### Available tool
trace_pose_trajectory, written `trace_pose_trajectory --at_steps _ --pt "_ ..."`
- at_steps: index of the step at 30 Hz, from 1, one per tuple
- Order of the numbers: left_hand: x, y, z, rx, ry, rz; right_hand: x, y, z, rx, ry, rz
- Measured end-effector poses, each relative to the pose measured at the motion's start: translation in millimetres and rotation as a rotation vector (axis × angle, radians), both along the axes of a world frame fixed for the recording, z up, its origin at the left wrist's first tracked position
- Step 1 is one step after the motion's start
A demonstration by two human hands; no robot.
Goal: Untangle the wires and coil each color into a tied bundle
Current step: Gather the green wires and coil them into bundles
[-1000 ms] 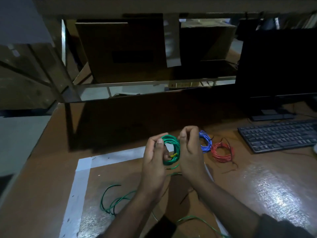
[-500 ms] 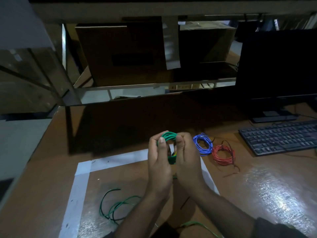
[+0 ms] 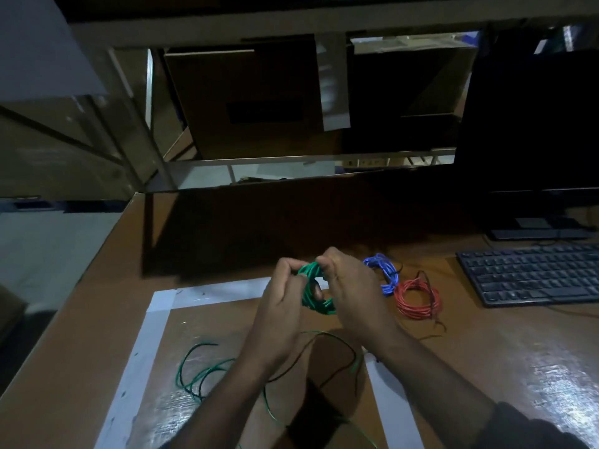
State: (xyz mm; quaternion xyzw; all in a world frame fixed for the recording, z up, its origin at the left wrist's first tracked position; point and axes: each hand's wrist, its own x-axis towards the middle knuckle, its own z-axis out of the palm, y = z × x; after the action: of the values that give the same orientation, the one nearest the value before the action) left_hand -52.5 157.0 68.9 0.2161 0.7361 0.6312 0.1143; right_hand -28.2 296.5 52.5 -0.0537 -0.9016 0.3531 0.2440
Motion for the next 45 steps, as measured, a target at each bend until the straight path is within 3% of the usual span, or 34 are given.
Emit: trace_pose_trajectory --at_steps 3,5,10,15,21,29,34,40,45 --pt "-0.9 -0.1 7.2 -0.222 0.213 -0.055 2.9 1.5 2.5 -0.118 0.059 0.069" --pt "1.7 6.8 7.5 -0.251 0.311 0.008 4.9 -4.1 4.1 -0.236 0.111 0.068" --pt "7.4 20.5 4.1 -0.012 0.267 0.257 14.1 -14.3 -5.1 -0.457 0.095 -0.025" --pt "13.7 27.8 -10.4 0.047 0.192 0.291 22.5 -27.2 -11.0 -0.644 0.038 -0.019" --pt "20.3 32.3 -26.5 0.022 0.078 0.218 22.9 -25.2 -21.2 -0.49 0.045 -0.082" --pt "10.7 34.3 -11.9 -0.15 -0.083 0.069 35.8 7.2 -23.2 -0.382 -0.159 0.051" --pt "9.3 41.8 -15.5 0.041 -0.299 0.061 38.6 16.5 -16.1 -0.462 -0.161 0.085" --pt "14.2 48.6 -16.2 0.164 -0.418 0.08 35.1 8.4 -8.0 -0.524 0.049 -0.007" --pt "11.0 46.8 -17.3 0.221 -0.424 0.118 30.9 7.7 -16.8 -0.353 0.096 -0.045"
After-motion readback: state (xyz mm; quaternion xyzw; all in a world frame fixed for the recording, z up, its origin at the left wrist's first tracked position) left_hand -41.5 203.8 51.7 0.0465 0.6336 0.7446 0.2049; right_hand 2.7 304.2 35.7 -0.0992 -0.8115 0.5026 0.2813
